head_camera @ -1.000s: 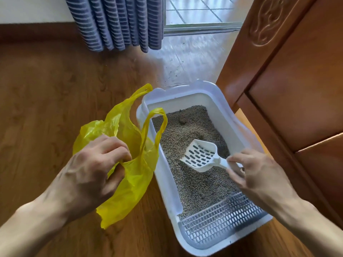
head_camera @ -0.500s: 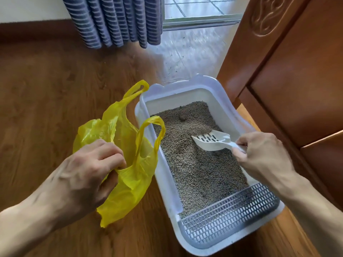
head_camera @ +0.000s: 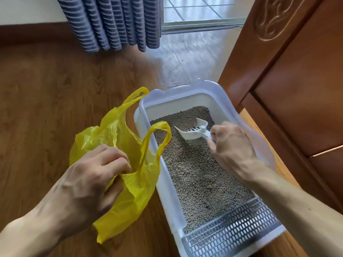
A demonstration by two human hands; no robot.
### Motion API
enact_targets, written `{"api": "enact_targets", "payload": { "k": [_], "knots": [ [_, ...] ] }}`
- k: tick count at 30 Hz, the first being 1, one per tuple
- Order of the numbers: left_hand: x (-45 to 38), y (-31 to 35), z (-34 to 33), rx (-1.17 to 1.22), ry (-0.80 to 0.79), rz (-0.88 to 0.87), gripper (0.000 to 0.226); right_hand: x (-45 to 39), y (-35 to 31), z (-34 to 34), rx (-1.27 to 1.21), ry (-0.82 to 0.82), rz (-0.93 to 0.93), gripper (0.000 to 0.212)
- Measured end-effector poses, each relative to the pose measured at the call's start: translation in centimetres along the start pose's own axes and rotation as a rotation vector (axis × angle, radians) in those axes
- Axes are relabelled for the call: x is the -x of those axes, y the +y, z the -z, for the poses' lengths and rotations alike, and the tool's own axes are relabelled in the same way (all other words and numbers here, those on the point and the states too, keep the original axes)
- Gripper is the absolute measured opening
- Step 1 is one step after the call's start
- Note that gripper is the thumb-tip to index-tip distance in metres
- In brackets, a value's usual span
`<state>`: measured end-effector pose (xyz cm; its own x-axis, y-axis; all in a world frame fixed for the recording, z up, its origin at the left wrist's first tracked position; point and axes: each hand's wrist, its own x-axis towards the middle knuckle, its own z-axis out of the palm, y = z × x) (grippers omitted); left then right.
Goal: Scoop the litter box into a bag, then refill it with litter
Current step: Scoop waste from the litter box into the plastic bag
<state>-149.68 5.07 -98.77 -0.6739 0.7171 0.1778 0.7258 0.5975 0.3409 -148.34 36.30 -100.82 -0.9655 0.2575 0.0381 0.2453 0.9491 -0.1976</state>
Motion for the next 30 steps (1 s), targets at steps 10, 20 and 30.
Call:
{"api": "enact_targets", "payload": {
  "k": [10, 20, 30],
  "knots": [
    [0.9, 0.0, 0.0, 0.025, -0.020, 0.060, 0.019, -2.5, -1.7, -2.3, -0.043, 0.041, 0.047, 0.018],
    [0.4, 0.7, 0.2, 0.018, 0.003, 0.056, 0.021, 1.1, -0.9, -3.5, -0.178, 0.087, 0.163, 0.019],
    [1.7, 0.0, 0.6, 0.019, 0.028, 0.086, 0.021, 2.3, 0.2, -1.7, -0.279, 0.107, 0.163, 0.021]
  ]
}}
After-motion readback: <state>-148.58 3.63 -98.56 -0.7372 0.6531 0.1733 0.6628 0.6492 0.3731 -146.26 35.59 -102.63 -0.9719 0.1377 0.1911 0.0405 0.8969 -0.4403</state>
